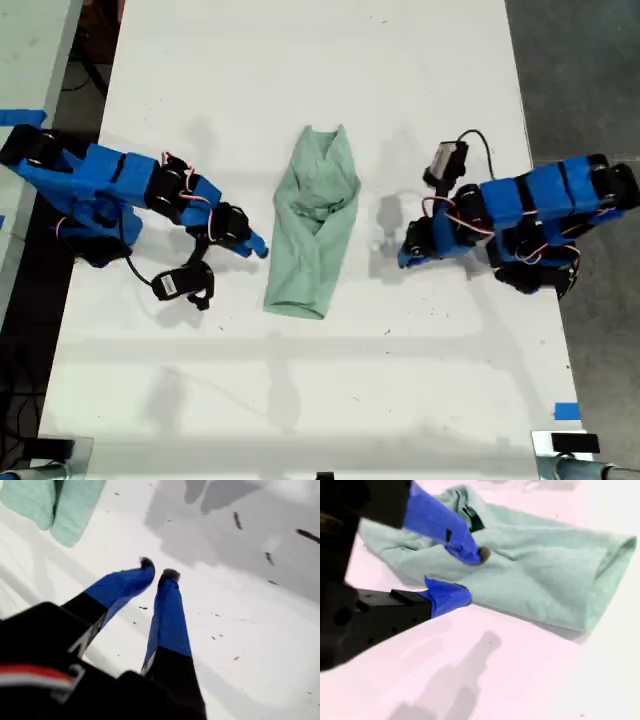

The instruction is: Fold t shirt

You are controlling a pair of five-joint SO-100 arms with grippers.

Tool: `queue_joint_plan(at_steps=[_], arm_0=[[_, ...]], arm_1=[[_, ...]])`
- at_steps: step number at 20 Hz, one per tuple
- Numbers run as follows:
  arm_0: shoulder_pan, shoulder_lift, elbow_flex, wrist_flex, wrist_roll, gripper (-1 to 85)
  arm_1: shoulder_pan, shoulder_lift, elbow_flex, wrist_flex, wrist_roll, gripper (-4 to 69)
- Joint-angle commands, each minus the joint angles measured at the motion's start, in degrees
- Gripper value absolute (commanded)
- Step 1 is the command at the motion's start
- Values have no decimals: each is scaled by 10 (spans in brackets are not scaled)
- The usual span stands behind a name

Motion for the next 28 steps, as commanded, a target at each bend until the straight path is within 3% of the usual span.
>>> queue_joint_plan(at_steps=[1, 2, 5, 9, 10, 12, 13, 18, 19, 20, 24, 28], arm_0=[[27, -59, -69, -18, -6, 244], [32, -79, -70, -31, -5, 247], [35, -153, -82, -66, -5, 252], [33, -285, -113, -87, -22, 241], [43, -308, -127, -90, -29, 206], [62, -342, -163, -91, -39, 34], [69, -360, -186, -90, -38, 0], [93, -432, -305, -50, -39, 0], [96, -435, -313, -45, -41, 0], [96, -437, -314, -42, -44, 0], [98, -446, -316, -36, -49, 0], [149, -443, -357, -35, -69, -1]], arm_1=[[-31, -189, -226, -9, -41, 180], [-38, -256, -303, 10, -63, 239], [-51, -410, -499, 62, -91, 236], [-58, -477, -577, 59, -102, 230], [-60, -482, -580, 59, -102, 231], [-60, -484, -580, 53, -105, 233], [-61, -490, -580, 42, -107, 235], [-52, -540, -577, 21, -108, 238], [-48, -551, -577, 19, -110, 189], [-47, -561, -577, 19, -104, 17], [-64, -573, -583, 23, -89, 1], [-139, -560, -661, 83, -59, 1]])
